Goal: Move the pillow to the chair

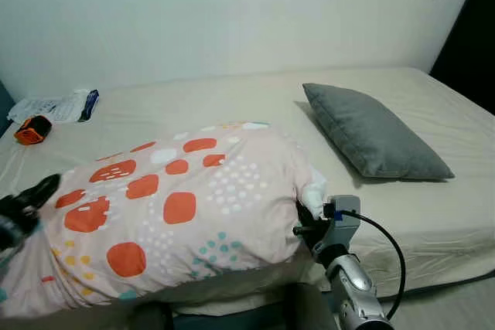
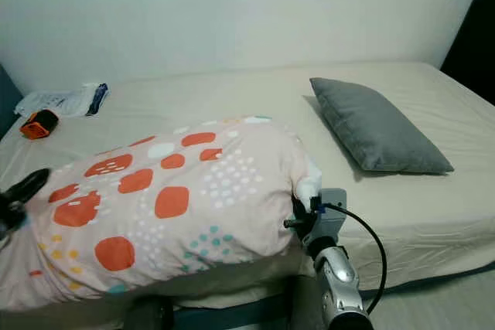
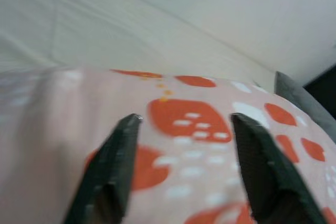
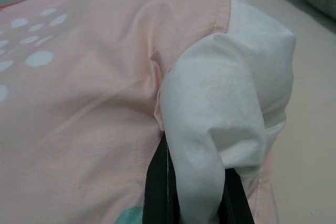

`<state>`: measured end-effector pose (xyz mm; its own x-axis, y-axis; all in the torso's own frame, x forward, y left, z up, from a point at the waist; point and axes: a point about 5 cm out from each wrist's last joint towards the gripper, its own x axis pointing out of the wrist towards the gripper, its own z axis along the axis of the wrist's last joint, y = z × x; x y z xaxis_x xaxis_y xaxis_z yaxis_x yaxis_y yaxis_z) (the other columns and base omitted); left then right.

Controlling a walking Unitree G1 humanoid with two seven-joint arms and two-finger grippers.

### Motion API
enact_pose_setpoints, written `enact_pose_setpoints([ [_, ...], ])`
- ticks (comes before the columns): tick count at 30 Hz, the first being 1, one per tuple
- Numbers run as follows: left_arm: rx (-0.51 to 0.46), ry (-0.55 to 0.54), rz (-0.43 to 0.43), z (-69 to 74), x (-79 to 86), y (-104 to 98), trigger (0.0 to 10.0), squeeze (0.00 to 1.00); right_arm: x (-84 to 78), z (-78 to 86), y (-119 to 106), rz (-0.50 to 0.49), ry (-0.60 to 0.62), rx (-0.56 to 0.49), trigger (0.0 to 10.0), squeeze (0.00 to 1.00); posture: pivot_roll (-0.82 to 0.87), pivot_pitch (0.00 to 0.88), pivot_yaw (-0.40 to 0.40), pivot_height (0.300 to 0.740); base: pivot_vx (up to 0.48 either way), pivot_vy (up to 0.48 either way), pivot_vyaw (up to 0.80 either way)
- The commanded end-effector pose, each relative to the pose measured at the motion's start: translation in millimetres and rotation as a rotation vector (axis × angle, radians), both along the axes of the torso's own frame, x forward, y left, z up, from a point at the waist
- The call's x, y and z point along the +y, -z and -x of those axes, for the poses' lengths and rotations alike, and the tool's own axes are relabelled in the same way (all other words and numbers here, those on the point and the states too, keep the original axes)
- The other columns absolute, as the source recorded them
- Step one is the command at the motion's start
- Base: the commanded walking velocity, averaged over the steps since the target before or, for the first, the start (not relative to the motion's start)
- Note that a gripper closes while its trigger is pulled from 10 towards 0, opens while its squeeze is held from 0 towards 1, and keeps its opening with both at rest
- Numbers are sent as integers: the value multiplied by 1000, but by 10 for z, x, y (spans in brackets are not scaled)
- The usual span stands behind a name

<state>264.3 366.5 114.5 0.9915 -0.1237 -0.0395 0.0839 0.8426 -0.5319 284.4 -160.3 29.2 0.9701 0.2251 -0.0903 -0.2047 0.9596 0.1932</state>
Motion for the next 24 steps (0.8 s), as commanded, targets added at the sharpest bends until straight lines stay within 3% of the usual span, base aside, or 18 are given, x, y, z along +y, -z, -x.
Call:
enact_pose_setpoints([
  [1,8,-17,-12,10,5,25,510,0,11,9,29,8,-6,19,0,0,84,0,-52,562,0,0,0],
  [2,6,-41,-20,8,33,25,10000,557,10,8,28,9,-6,19,0,0,85,0,-51,562,0,0,0],
  [4,2,-56,-21,11,54,20,10000,557,10,7,28,9,-5,19,0,0,85,0,-51,562,0,0,0],
  [5,-19,-104,-11,17,135,-35,10000,1000,13,6,27,9,-5,18,0,0,85,0,-48,562,0,0,0],
  [10,-29,-219,-45,60,328,-152,10000,1000,19,4,26,7,-2,18,0,0,86,0,-47,562,0,0,0],
  [11,54,-264,-117,122,421,-129,10000,835,26,4,26,5,-2,19,0,0,90,0,-47,562,0,0,0],
  [12,109,-286,-151,168,471,-98,10000,835,31,6,28,3,-3,19,0,0,91,0,-47,562,0,0,0],
  [13,152,-313,-168,220,522,-67,10000,451,36,7,29,2,-4,19,0,0,91,0,-48,562,0,0,0],
  [15,192,-346,-180,271,569,-34,10000,451,41,8,30,1,-4,19,0,0,90,0,-47,562,0,0,0],
  [16,237,-401,-203,348,639,0,10000,137,44,8,30,0,-5,19,0,0,89,0,-46,562,0,0,0],
  [18,263,-437,-217,397,682,18,10000,137,47,8,30,-1,-5,19,0,0,88,0,-46,562,0,0,0],
  [19,297,-472,-233,462,735,36,10000,0,50,8,29,-1,-6,18,0,0,85,0,-44,562,0,0,0],
  [24,380,-436,-232,649,806,120,10000,0,35,9,24,3,-5,16,0,0,80,0,-39,562,0,0,0],
])
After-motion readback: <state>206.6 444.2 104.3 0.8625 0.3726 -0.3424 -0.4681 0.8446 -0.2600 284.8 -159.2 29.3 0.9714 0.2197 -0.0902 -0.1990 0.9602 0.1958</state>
